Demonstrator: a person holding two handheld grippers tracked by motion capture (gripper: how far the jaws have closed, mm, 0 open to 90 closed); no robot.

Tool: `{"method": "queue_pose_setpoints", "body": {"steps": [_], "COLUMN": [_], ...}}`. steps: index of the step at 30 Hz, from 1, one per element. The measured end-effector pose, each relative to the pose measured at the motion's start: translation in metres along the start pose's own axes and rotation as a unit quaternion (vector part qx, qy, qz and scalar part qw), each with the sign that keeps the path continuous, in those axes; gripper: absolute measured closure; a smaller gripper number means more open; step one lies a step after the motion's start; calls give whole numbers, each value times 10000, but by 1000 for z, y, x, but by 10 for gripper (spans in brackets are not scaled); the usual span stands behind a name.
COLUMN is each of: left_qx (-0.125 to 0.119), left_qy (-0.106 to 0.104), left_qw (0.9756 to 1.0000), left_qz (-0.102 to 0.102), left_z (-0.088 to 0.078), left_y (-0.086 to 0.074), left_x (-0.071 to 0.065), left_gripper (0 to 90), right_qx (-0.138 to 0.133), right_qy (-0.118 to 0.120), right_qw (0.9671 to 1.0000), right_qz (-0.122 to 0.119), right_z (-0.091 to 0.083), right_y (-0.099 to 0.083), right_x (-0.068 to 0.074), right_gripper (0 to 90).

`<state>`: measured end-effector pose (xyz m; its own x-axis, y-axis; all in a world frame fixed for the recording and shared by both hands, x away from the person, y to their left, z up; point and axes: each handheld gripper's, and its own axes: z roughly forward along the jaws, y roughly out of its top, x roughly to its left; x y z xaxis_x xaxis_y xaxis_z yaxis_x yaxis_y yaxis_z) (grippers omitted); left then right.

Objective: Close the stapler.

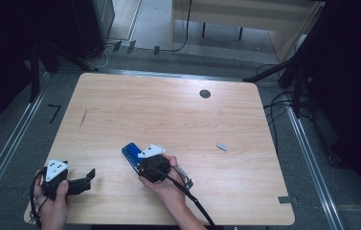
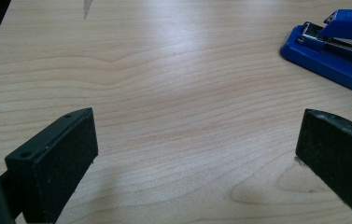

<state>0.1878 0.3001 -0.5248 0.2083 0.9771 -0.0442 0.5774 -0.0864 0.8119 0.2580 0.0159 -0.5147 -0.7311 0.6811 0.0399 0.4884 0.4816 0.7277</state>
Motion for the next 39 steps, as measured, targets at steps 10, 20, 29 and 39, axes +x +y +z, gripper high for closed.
{"method": "queue_pose_setpoints", "body": {"steps": [10, 20, 29, 39], "left_qx": [28, 18, 10, 2], "left_qy": [9, 4, 19, 19], "left_qw": [10000, 10000, 10000, 10000], "left_qz": [6, 10, 49, 56], "left_z": [0, 0, 0, 0], "left_y": [0, 0, 0, 0], "left_x": [0, 0, -1, -1], "left_gripper": [0, 0, 0, 0], "right_qx": [-28, 35, 27, -11], "right_qy": [70, -128, -127, -24], "right_qw": [9999, 9999, 9999, 9997], "right_qz": [100, 55, -59, -232], "right_z": [5, 7, 6, -3], "right_y": [2, 5, 4, -5], "right_x": [1, 5, 2, -5], "right_gripper": [638, 668, 672, 673]}}
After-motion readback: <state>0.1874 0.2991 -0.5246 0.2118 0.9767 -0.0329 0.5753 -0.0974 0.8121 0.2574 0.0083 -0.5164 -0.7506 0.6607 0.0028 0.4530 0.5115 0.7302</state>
